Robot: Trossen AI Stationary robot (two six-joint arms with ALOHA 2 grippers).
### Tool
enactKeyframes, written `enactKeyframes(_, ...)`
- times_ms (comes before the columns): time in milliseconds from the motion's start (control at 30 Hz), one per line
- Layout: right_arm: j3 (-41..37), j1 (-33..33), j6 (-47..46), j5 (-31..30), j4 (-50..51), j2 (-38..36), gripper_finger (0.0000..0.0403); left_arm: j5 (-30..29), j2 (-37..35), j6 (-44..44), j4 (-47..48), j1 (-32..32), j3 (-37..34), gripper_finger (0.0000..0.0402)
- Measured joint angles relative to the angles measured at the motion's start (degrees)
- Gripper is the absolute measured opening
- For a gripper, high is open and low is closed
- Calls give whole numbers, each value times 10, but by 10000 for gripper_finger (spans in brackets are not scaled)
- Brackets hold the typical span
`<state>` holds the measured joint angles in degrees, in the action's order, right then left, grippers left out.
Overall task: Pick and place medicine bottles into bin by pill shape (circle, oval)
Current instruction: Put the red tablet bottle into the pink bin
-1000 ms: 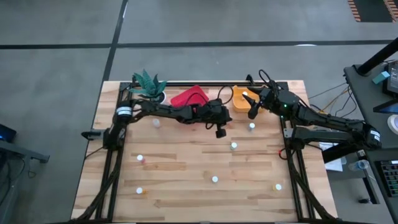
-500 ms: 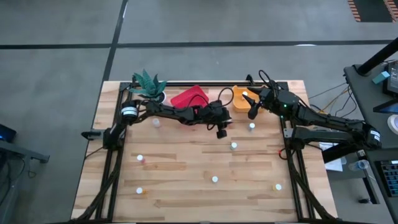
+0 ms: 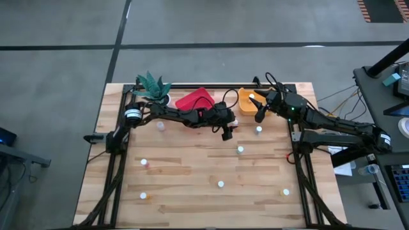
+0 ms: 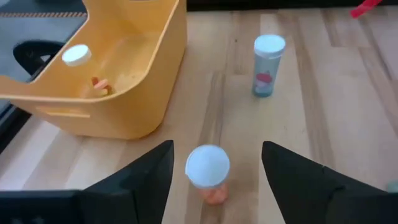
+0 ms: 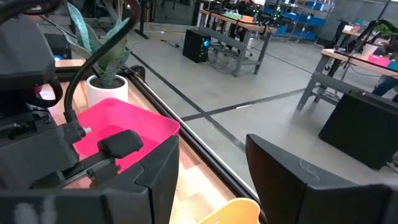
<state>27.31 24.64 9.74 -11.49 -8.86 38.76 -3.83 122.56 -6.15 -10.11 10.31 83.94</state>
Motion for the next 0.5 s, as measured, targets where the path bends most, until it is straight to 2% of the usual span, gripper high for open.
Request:
enactKeyframes(200,0,0,-1,0,0,0,178,0,0,12,-2,2,0,228)
enactKeyframes(500,0,0,-1,0,1,0,178,1,37,14,-43,2,-1,228)
